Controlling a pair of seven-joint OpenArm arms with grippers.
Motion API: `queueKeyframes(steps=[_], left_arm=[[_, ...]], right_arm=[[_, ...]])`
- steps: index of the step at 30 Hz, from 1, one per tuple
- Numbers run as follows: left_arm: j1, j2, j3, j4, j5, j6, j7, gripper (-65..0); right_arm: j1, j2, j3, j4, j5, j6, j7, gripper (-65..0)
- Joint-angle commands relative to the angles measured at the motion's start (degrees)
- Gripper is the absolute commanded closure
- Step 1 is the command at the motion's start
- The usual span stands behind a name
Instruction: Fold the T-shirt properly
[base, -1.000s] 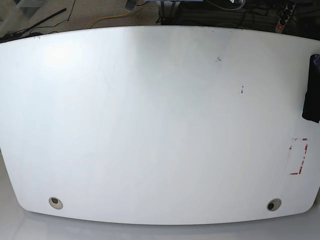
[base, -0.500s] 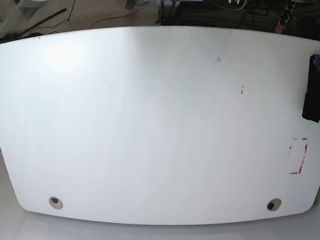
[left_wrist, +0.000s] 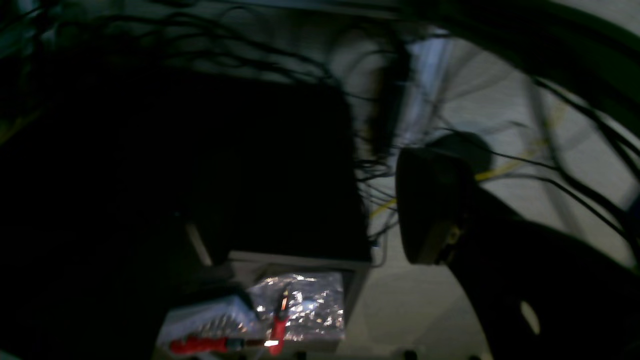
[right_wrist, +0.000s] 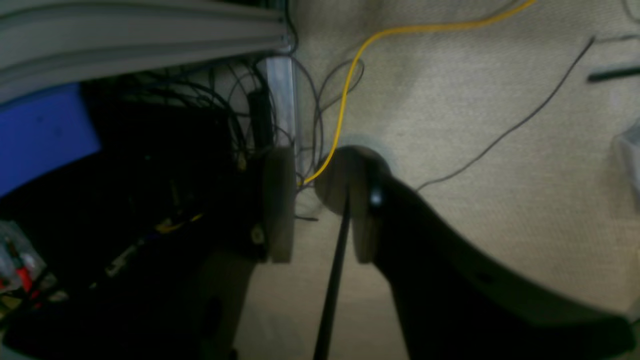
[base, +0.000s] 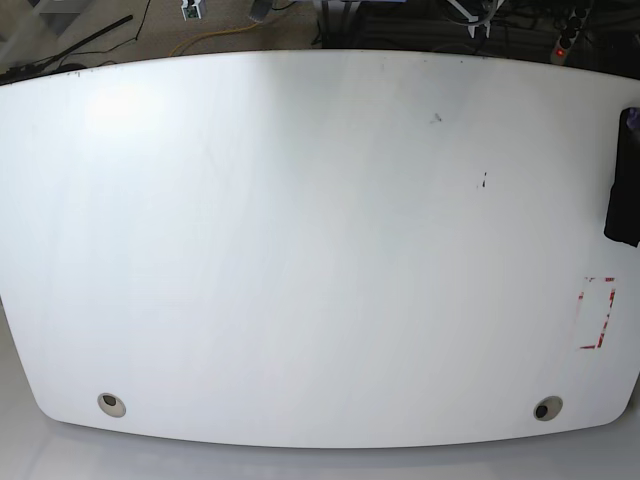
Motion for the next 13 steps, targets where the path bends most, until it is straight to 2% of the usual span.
queueKeyframes(steps=[1,7,13], left_arm=[[-0.72,-0.23,0.05,-5.18,0.17,-0.12,-1.96,-44.6],[-8.02,-0.59,0.14,-19.25,0.17,0.23,-8.81,-44.6],[-10.57,-0.67,2.51,-21.97,0.17,0.41,-9.34,-44.6]], right_arm=[[1.86,0.71,0.16,-3.0,0.26,0.29,0.63,-17.0],[8.01,0.71,0.16,-10.12,-0.01,0.29,0.63,-17.1],[9.33,0.71,0.16,-11.96,-0.01,0.29,0.63,-17.1]])
